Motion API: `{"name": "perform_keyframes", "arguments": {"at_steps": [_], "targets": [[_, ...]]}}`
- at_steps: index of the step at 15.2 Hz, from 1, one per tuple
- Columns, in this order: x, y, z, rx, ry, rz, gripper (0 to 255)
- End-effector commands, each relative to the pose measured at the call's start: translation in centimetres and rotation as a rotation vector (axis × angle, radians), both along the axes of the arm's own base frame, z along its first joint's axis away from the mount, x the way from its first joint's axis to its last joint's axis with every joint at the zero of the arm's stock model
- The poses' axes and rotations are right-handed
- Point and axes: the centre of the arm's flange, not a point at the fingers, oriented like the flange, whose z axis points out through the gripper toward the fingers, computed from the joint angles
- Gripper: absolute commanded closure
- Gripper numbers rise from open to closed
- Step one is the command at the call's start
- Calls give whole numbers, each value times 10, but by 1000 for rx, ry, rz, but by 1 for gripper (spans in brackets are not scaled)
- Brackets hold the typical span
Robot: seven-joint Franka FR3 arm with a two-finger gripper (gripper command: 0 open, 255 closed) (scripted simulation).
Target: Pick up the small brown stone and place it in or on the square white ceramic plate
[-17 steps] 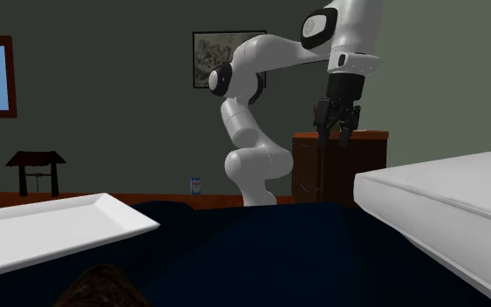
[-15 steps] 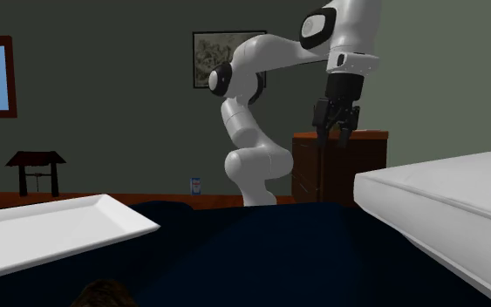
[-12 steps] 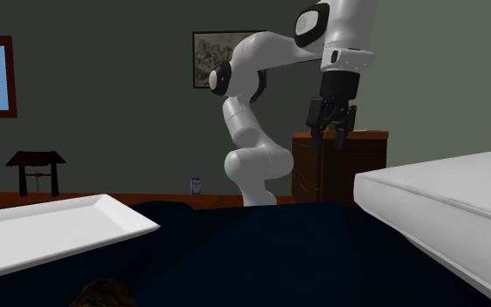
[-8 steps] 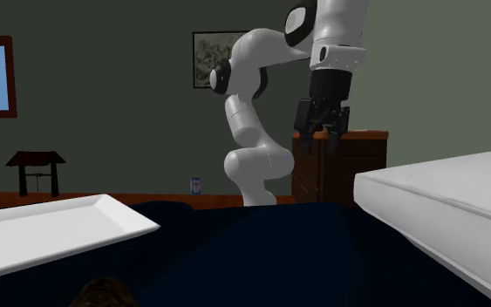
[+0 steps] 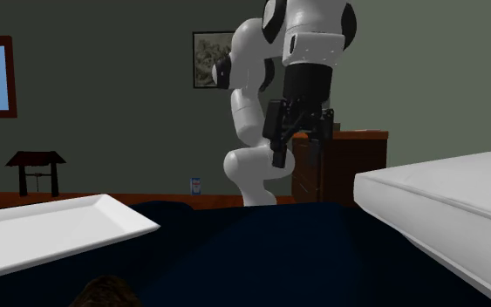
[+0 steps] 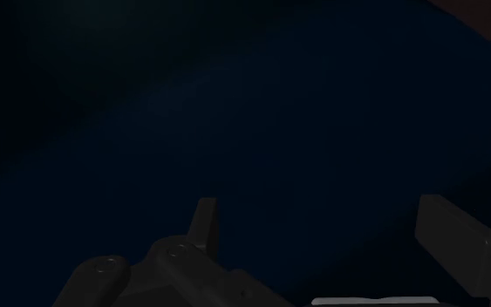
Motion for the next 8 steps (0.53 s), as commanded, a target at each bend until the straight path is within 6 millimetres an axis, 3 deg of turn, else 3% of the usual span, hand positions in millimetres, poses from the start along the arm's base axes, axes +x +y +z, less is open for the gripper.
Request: {"name": "perform_keyframes", "arguments": {"at_steps": [1, 8], "targets": [[7, -25, -4, -1, -9, -3, 0], [31, -112, -15, 0, -40, -16, 0]]}}
